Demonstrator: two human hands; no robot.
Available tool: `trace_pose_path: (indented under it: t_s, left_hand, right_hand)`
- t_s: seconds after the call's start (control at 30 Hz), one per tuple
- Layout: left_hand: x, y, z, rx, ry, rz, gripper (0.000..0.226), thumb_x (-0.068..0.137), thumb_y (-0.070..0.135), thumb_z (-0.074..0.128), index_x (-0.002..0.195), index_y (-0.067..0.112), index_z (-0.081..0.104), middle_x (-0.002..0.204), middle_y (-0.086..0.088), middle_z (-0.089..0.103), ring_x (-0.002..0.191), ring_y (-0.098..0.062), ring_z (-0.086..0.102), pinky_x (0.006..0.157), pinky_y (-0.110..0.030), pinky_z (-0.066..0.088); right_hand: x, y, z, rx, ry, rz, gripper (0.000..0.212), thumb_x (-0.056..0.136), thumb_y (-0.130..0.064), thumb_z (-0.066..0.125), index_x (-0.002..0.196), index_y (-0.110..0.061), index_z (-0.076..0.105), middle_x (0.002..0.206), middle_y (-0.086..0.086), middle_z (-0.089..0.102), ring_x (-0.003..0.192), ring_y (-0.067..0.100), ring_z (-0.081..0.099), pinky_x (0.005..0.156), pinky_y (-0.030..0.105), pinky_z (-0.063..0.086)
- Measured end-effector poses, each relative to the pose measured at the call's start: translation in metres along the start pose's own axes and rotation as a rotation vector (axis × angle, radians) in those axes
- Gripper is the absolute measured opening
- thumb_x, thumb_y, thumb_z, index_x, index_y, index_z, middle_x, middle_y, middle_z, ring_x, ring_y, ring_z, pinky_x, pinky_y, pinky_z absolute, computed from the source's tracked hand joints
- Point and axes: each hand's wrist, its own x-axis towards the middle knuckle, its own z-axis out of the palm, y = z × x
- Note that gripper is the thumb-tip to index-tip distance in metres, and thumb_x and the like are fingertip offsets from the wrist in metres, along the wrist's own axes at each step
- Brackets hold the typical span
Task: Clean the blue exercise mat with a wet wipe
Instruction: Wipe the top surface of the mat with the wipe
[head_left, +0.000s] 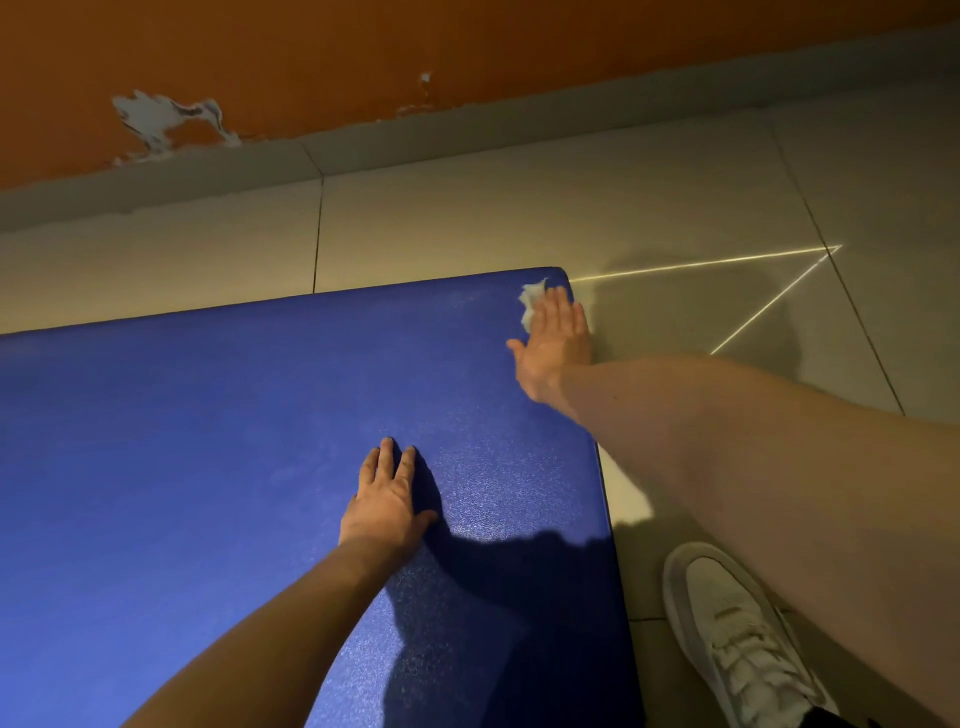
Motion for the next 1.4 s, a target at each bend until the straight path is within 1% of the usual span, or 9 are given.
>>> trace_pose_path:
  t_s: [0.2,0.33,0.43,0.53,0.73,1.07,1.17,1.27,1.4]
  left_hand:
    - [0.000,-0.001,0.001,0.036,-0.003,0.011,0.097,0.094,0.046,0.063,0.160,0.025,-0.005,0.166,0.001,-0.018,0.153,-0.023,-0.013,0.119,-0.045,0.029]
    - [0.002,0.004,-0.001,0.063,0.002,0.002,0.097,0.094,0.045,0.063,0.160,0.022,-0.004,0.166,-0.002,-0.016,0.153,-0.026,-0.011,0.117,-0.047,0.033]
    - [0.002,0.004,0.000,0.065,-0.009,-0.006,0.097,0.094,0.044,0.064,0.160,0.021,-0.004,0.166,-0.003,-0.018,0.153,-0.026,-0.012,0.117,-0.047,0.032]
    - [0.003,0.005,-0.001,0.069,-0.016,-0.009,0.098,0.094,0.043,0.064,0.160,0.021,-0.005,0.166,-0.003,-0.018,0.153,-0.027,-0.012,0.117,-0.048,0.031]
    - [0.004,0.008,-0.002,0.068,-0.017,-0.019,0.098,0.094,0.041,0.065,0.160,0.019,-0.005,0.166,-0.004,-0.017,0.153,-0.028,-0.012,0.119,-0.047,0.027]
    - [0.003,0.007,0.000,0.085,0.012,-0.016,0.095,0.095,0.041,0.063,0.160,0.019,-0.003,0.166,-0.004,-0.016,0.153,-0.027,-0.011,0.116,-0.045,0.034]
    - [0.003,0.006,0.000,0.076,0.010,-0.013,0.096,0.094,0.042,0.064,0.160,0.020,-0.003,0.166,-0.003,-0.016,0.153,-0.026,-0.011,0.116,-0.046,0.033]
    - [0.002,0.005,-0.001,0.056,0.000,-0.017,0.097,0.094,0.041,0.065,0.160,0.020,-0.003,0.166,-0.002,-0.017,0.153,-0.026,-0.011,0.119,-0.046,0.029]
    - [0.000,0.005,-0.002,0.044,-0.014,-0.008,0.098,0.094,0.040,0.065,0.160,0.021,-0.004,0.166,-0.003,-0.017,0.153,-0.026,-0.012,0.120,-0.046,0.025]
  right_hand:
    - [0.017,0.033,-0.002,0.159,0.126,-0.229,0.075,0.101,-0.013,0.045,0.160,-0.004,0.000,0.169,0.011,-0.001,0.156,0.025,-0.004,0.127,0.035,-0.002]
    - [0.019,0.050,-0.001,0.145,0.186,-0.290,0.079,0.093,0.003,0.045,0.160,-0.004,0.005,0.169,0.010,0.008,0.156,0.025,0.003,0.127,0.035,0.003]
    - [0.000,0.052,0.022,0.111,0.129,-0.476,0.071,0.101,-0.013,0.044,0.161,-0.005,0.006,0.169,0.010,0.009,0.156,0.028,0.007,0.126,0.042,0.012]
    - [-0.028,0.032,0.035,0.135,0.077,-0.473,0.067,0.107,-0.034,0.033,0.161,-0.006,0.005,0.169,0.012,-0.002,0.156,0.027,-0.006,0.127,0.043,-0.002]
    - [-0.091,0.009,0.052,0.068,0.001,-0.581,0.068,0.109,-0.042,0.022,0.160,-0.009,-0.009,0.167,0.007,-0.018,0.152,0.024,-0.025,0.125,0.042,-0.011]
    - [-0.054,-0.006,0.034,0.022,-0.080,-0.301,0.072,0.101,-0.065,0.014,0.157,-0.034,-0.018,0.163,0.001,-0.033,0.147,0.035,-0.035,0.117,0.066,-0.013]
    - [-0.024,0.002,0.015,0.030,-0.099,-0.243,0.071,0.103,-0.061,0.016,0.159,-0.032,-0.015,0.165,0.000,-0.027,0.149,0.033,-0.032,0.120,0.059,-0.012]
    - [-0.013,0.011,0.008,0.022,-0.097,-0.262,0.072,0.106,-0.055,0.016,0.160,-0.017,-0.012,0.167,0.003,-0.022,0.151,0.029,-0.026,0.125,0.048,-0.009]
    - [-0.027,0.021,0.025,0.075,-0.056,-0.235,0.075,0.107,-0.052,0.019,0.159,-0.007,-0.009,0.167,0.010,-0.017,0.154,0.027,-0.020,0.126,0.044,-0.005]
